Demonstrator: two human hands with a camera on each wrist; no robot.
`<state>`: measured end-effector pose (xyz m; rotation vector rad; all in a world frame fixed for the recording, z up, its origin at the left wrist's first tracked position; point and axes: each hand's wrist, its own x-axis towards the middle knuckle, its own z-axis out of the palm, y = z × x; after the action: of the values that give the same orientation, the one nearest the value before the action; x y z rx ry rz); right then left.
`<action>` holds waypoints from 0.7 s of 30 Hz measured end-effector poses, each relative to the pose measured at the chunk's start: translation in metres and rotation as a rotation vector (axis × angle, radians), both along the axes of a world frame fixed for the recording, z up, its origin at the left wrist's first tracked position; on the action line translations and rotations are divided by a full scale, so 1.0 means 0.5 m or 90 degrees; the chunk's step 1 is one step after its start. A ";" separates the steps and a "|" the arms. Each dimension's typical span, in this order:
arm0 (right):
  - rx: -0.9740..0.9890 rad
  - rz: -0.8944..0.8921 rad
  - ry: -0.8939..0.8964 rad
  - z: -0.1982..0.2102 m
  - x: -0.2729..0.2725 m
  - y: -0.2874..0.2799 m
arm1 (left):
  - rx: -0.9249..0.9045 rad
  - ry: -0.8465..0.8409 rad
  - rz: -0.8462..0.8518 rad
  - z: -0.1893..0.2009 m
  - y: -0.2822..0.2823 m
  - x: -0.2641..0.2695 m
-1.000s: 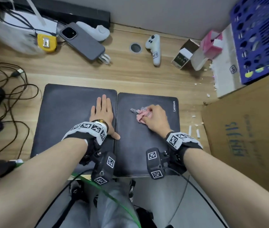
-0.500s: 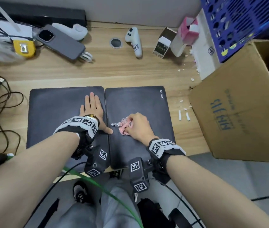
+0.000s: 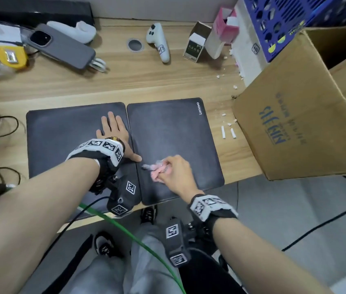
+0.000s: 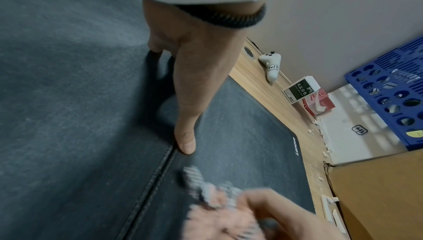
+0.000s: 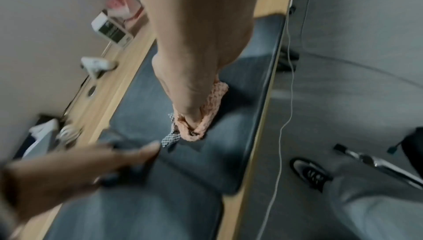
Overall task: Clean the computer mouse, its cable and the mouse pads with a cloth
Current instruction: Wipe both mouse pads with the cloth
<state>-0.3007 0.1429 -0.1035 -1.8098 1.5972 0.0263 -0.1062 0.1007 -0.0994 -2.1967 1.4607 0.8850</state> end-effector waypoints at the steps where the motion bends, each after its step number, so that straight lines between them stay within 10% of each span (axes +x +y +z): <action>1: 0.001 0.021 -0.014 -0.004 0.028 0.016 | -0.004 -0.001 -0.004 -0.001 0.002 0.001; 21: -0.066 0.080 0.058 -0.013 0.051 -0.108 | -0.001 0.044 -0.010 -0.014 0.009 0.005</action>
<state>-0.2750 0.0887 -0.1100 -2.0123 1.5702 0.0861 -0.1036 0.1052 -0.1063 -2.1736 1.5085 0.9631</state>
